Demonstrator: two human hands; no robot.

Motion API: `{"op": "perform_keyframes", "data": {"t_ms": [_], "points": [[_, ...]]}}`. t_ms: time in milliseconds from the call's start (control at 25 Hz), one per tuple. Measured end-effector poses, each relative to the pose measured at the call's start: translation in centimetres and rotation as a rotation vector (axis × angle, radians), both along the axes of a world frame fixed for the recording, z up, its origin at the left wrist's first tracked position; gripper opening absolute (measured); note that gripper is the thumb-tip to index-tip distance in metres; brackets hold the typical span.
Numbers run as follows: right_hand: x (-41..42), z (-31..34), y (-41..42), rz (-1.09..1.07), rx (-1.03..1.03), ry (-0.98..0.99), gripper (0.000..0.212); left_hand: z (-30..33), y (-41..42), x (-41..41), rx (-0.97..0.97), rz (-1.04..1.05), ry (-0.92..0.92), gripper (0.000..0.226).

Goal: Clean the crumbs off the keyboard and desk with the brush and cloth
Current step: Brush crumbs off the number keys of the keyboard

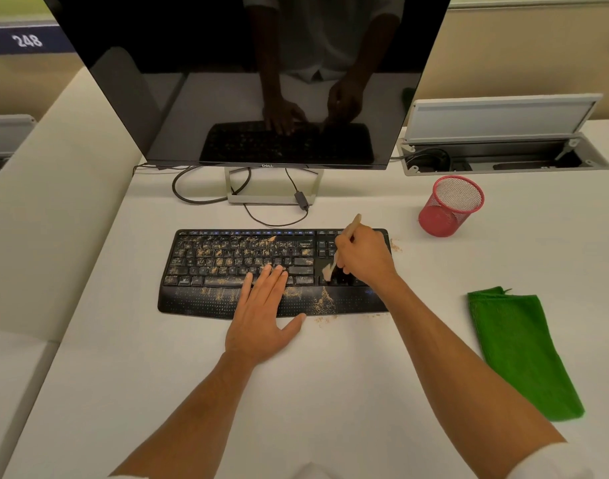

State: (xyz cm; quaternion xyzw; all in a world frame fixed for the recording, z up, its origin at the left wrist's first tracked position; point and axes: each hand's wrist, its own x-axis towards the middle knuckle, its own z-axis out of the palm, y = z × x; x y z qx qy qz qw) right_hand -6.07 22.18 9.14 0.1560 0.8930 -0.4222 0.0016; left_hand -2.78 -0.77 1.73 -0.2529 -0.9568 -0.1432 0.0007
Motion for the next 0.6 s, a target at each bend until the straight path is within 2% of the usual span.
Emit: {"op": "perform_keyframes", "data": {"t_ms": [120,440,600], "points": [[-1.1,-0.1,-0.4,0.000,0.042,0.010,0.054,0.0,0.0,0.0,-0.003,0.003,0.000,0.082],[-4.1,0.2,-0.7,0.021,0.301,0.009,0.035,0.0,0.1,0.0,-0.011,0.004,-0.002,0.081],[-5.1,0.3,-0.9,-0.018,0.288,0.053,0.032,0.0,0.0,0.0,-0.006,0.008,-0.007,0.081]]}}
